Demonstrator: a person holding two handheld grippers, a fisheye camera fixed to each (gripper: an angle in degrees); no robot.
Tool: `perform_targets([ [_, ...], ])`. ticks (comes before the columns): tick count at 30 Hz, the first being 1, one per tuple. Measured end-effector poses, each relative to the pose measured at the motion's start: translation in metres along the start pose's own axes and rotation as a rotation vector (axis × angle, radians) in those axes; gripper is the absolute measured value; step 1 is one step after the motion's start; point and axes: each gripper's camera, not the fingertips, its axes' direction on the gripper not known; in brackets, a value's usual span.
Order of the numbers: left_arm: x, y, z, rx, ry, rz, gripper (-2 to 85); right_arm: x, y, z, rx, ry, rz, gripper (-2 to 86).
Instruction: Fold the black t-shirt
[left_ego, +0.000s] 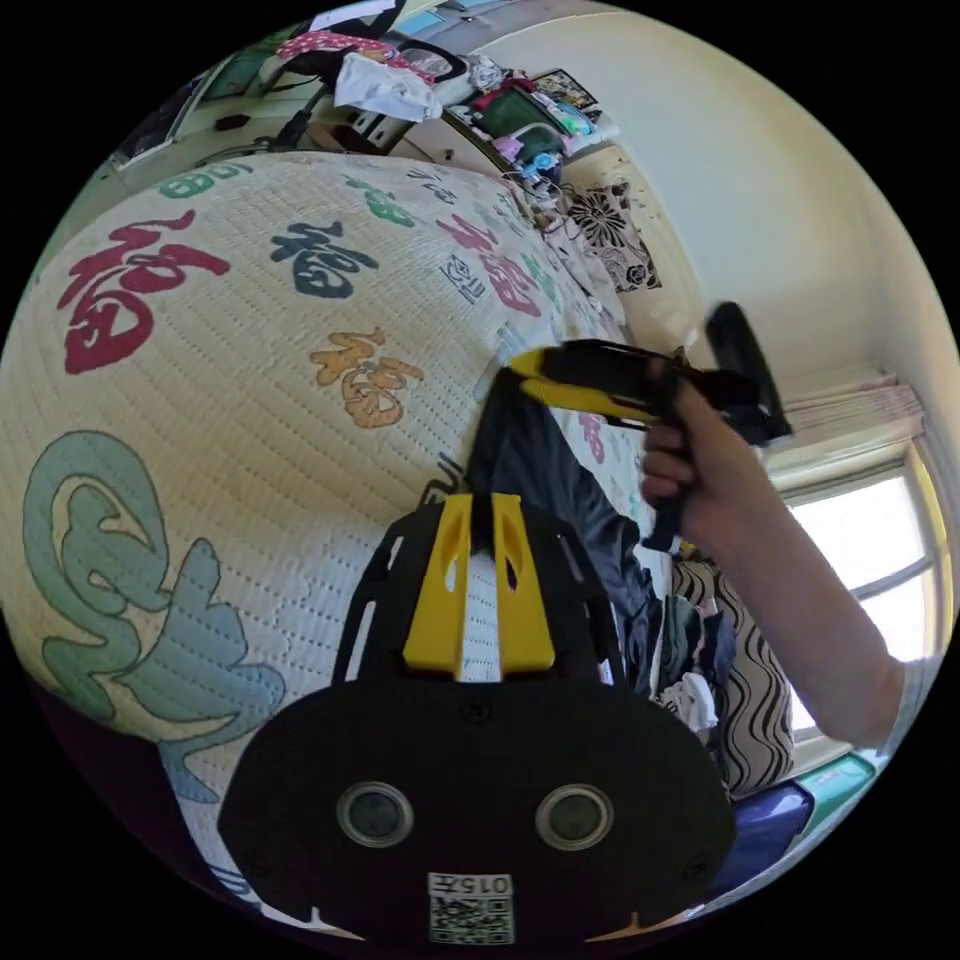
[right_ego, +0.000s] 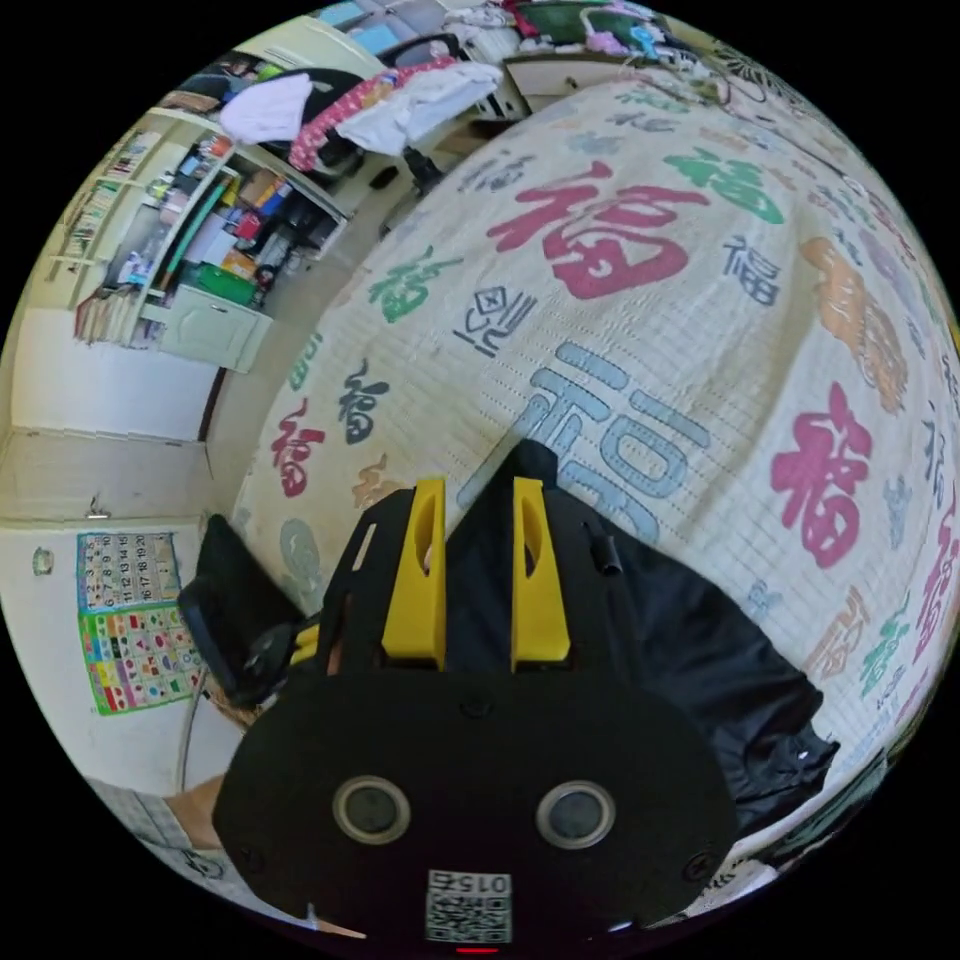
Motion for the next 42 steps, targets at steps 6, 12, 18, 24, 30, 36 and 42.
perform_targets([
  [6,0.031,-0.008,-0.020,0.030,-0.013,0.151,0.0,0.022,-0.024,-0.002,-0.065,0.030,0.083,0.1],
  [12,0.123,0.013,-0.013,-0.020,-0.004,0.421,-0.5,0.072,0.079,-0.112,0.267,-0.205,0.100,-0.6],
  [18,0.193,0.062,0.073,-0.297,-0.084,0.598,-0.1,0.161,0.227,-0.142,0.286,-0.165,0.330,0.1],
  [24,0.244,0.044,0.101,-0.306,-0.054,0.622,1.3,0.220,0.311,-0.134,0.238,-0.157,0.555,1.3],
  [30,0.273,0.002,0.173,-0.363,-0.192,0.607,1.9,0.208,0.301,-0.137,0.309,-0.174,0.376,0.5],
  [36,0.336,-0.053,0.216,-0.487,-0.193,0.702,3.9,0.226,0.295,-0.116,0.174,-0.241,0.303,0.1],
  [42,0.447,-0.149,0.313,-0.500,-0.196,0.939,11.4,0.286,0.328,-0.200,0.238,0.169,0.194,5.9],
])
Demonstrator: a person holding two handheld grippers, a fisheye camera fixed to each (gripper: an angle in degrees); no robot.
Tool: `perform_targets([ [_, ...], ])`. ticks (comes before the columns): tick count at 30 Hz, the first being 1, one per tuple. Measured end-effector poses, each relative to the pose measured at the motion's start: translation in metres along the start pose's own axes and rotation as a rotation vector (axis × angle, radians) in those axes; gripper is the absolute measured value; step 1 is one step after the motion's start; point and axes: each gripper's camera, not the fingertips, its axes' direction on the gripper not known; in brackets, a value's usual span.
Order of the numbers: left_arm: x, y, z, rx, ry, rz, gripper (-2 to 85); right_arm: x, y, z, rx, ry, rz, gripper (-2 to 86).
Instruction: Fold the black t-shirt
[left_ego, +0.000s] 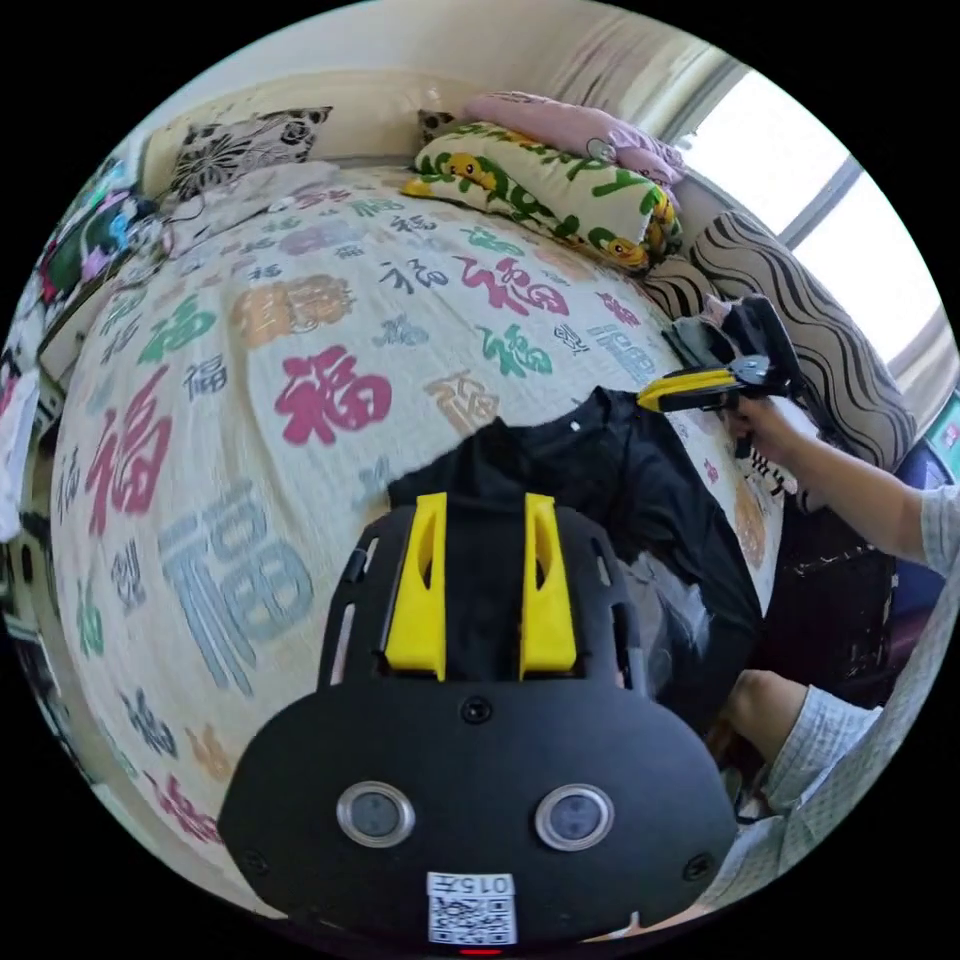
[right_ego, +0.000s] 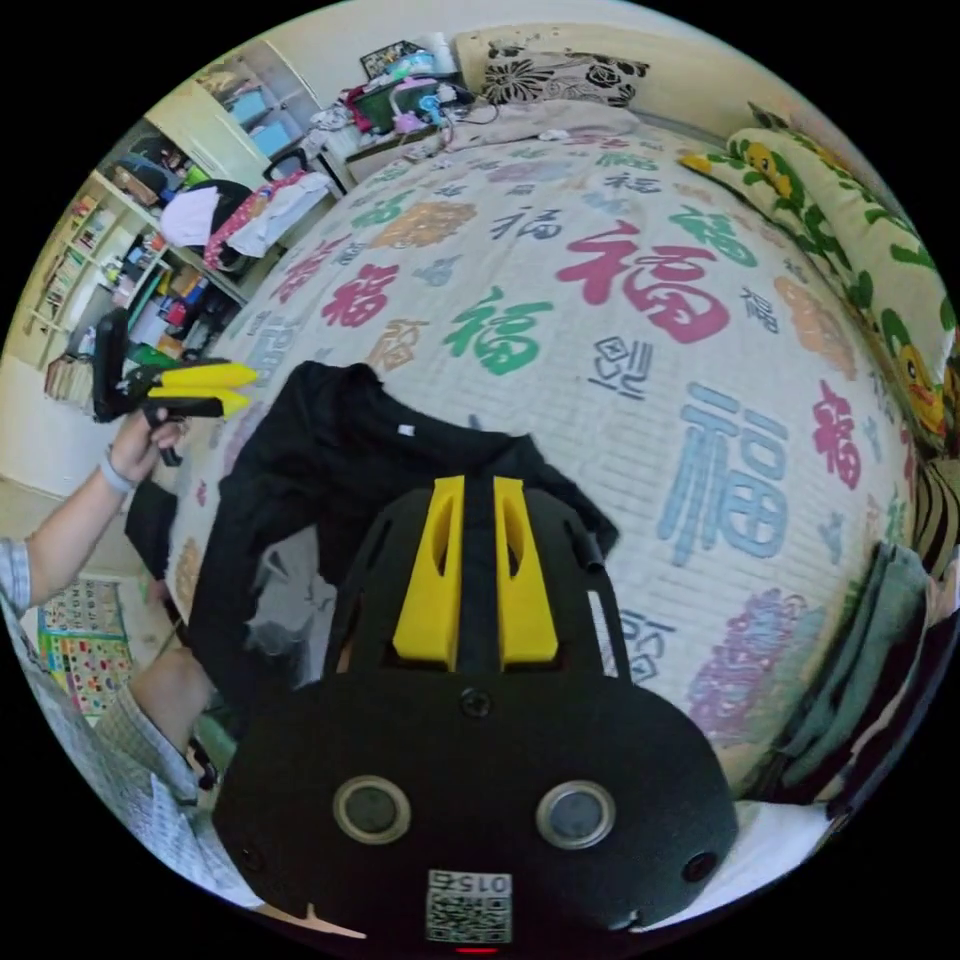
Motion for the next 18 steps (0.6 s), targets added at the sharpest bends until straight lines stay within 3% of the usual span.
perform_targets([
  [6,0.007,-0.113,0.087,-0.327,-0.035,0.121,12.3,0.064,-0.018,0.030,-0.236,0.056,0.005,10.8],
  [9,0.024,-0.140,0.093,-0.381,-0.098,0.203,8.2,0.065,-0.015,0.043,-0.273,0.079,-0.002,3.7],
  [12,0.034,-0.163,0.093,-0.478,-0.004,0.261,1.4,0.055,-0.006,0.049,-0.340,-0.038,-0.123,-0.2],
  [18,0.035,-0.232,0.045,-0.323,-0.081,0.224,0.3,0.087,-0.014,0.014,-0.285,0.062,-0.028,-1.0],
])
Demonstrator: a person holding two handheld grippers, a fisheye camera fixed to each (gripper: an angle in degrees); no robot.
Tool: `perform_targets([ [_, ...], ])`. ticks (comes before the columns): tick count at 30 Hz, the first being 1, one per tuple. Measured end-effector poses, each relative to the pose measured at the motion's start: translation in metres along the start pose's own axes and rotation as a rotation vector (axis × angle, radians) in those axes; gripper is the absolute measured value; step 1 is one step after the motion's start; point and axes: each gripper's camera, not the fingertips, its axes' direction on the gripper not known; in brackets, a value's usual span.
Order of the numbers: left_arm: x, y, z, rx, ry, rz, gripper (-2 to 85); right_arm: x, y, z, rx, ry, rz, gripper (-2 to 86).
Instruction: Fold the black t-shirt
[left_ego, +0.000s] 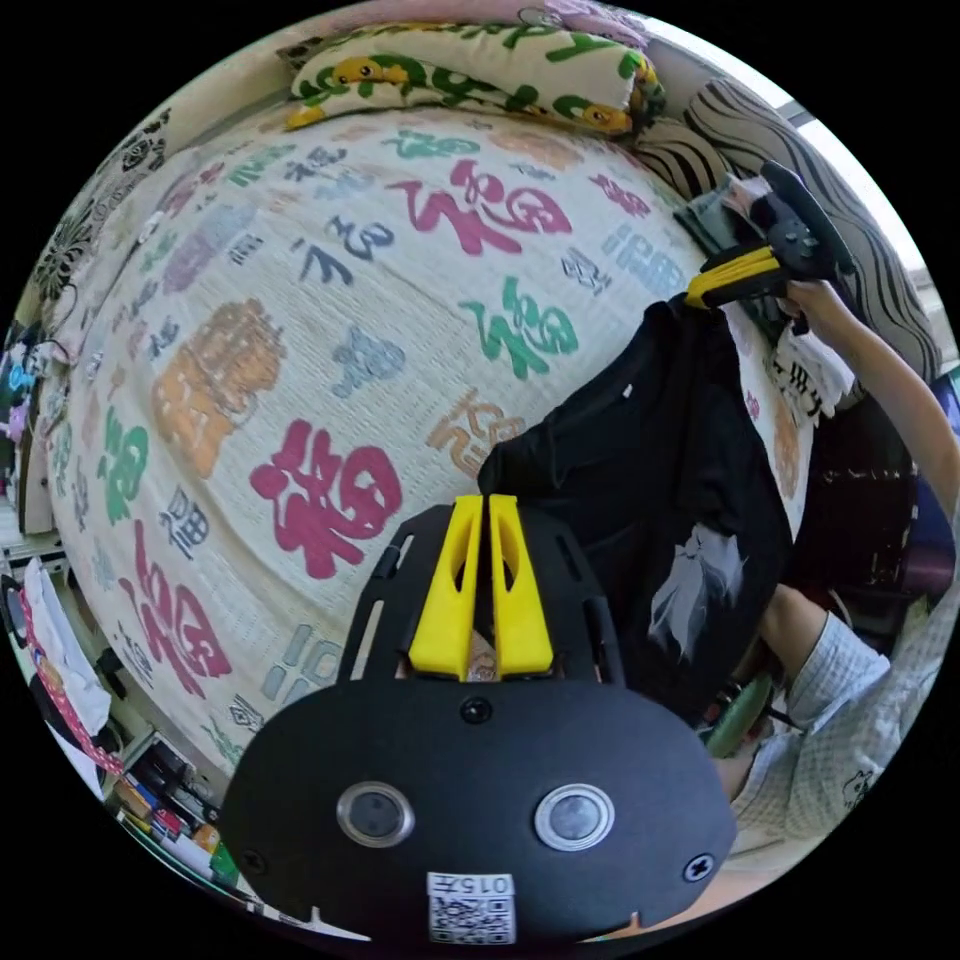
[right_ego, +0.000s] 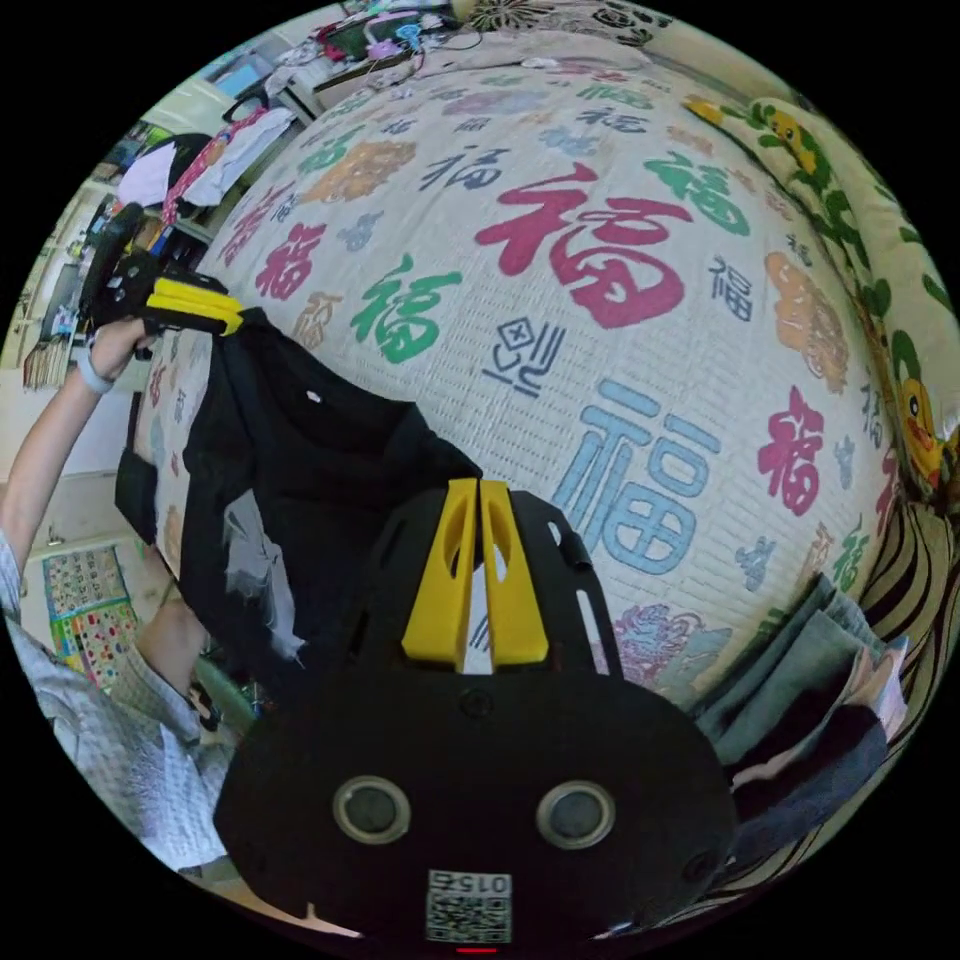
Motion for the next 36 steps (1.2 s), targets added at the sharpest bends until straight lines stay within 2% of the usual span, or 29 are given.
perform_targets([
  [4,-0.001,-0.028,-0.023,0.032,-0.043,-0.010,0.2,0.018,-0.010,-0.028,0.049,0.069,0.052,-1.0],
  [10,0.014,-0.017,-0.030,0.113,-0.124,-0.022,0.2,0.024,0.010,-0.002,0.091,0.149,0.110,-1.0],
  [15,0.056,0.065,-0.038,0.209,-0.060,0.078,0.2,0.016,0.076,0.018,0.179,0.033,0.032,-1.0],
  [19,0.102,0.156,-0.037,0.246,0.073,0.079,0.2,-0.015,0.179,0.031,0.216,-0.139,-0.079,-1.0],
  [22,0.147,0.233,-0.022,0.209,0.193,0.037,0.2,-0.041,0.256,0.057,0.152,-0.315,-0.097,-1.0],
  [25,0.196,0.297,0.006,0.106,0.261,-0.005,0.3,-0.078,0.319,0.100,0.039,-0.397,-0.110,-1.0],
  [28,0.231,0.346,0.045,-0.017,0.307,-0.050,0.3,-0.114,0.360,0.158,-0.121,-0.377,-0.148,-1.0],
  [32,0.259,0.384,0.100,-0.131,0.282,-0.066,0.4,-0.147,0.386,0.242,-0.299,-0.304,-0.230,-0.8],
  [36,0.262,0.403,0.145,-0.223,0.274,-0.103,0.8,-0.160,0.395,0.293,-0.377,-0.252,-0.256,0.0],
])
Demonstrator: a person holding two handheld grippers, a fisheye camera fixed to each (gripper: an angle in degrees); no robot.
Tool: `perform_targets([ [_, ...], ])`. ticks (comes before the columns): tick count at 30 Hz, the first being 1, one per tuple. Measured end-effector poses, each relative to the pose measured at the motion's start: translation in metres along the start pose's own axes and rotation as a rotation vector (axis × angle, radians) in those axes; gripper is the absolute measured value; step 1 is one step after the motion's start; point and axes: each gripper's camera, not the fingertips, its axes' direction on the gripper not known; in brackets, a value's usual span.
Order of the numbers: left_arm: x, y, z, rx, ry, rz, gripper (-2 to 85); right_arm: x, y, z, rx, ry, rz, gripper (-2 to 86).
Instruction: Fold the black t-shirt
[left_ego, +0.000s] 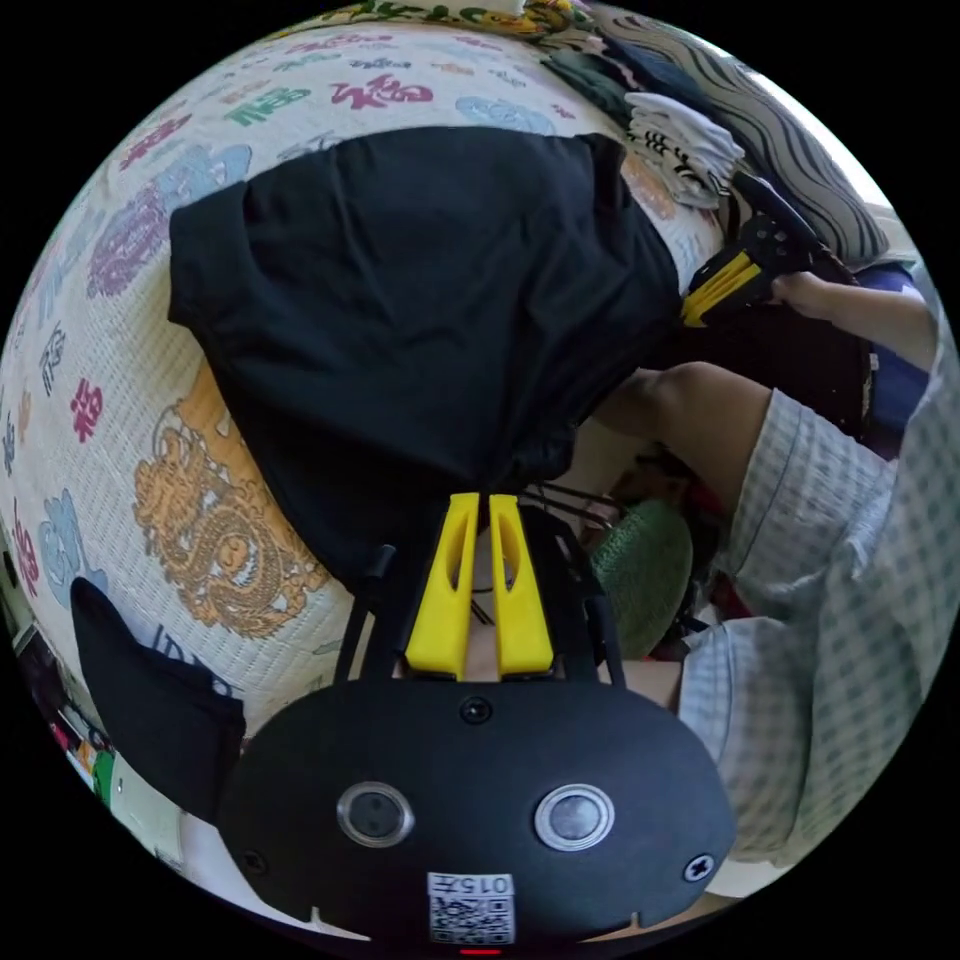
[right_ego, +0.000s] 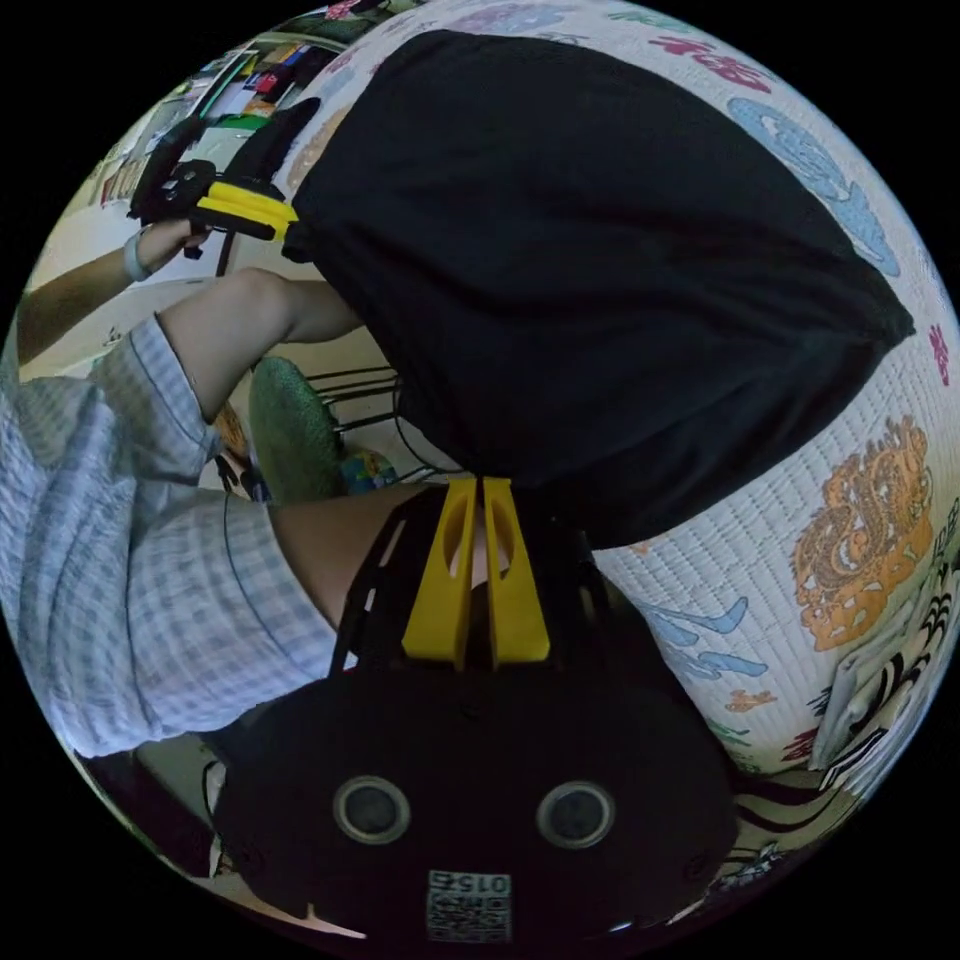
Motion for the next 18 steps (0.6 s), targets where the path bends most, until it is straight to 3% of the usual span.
perform_targets([
  [7,-0.043,0.055,0.008,-0.184,0.020,0.016,3.0,0.046,0.026,0.011,0.023,-0.103,0.218,5.9],
  [10,-0.090,0.070,-0.040,0.017,0.033,-0.120,6.0,0.089,0.052,-0.015,0.219,-0.156,0.391,7.1],
  [12,-0.134,0.065,-0.073,0.252,0.049,-0.240,11.3,0.114,0.062,-0.031,0.377,-0.160,0.473,8.1],
  [14,-0.163,0.052,-0.079,0.341,0.074,-0.280,13.5,0.145,0.058,-0.037,0.517,-0.149,0.553,10.2],
  [18,-0.216,0.028,-0.045,0.353,0.140,-0.333,13.5,0.182,0.032,-0.013,0.537,-0.258,0.620,12.4],
])
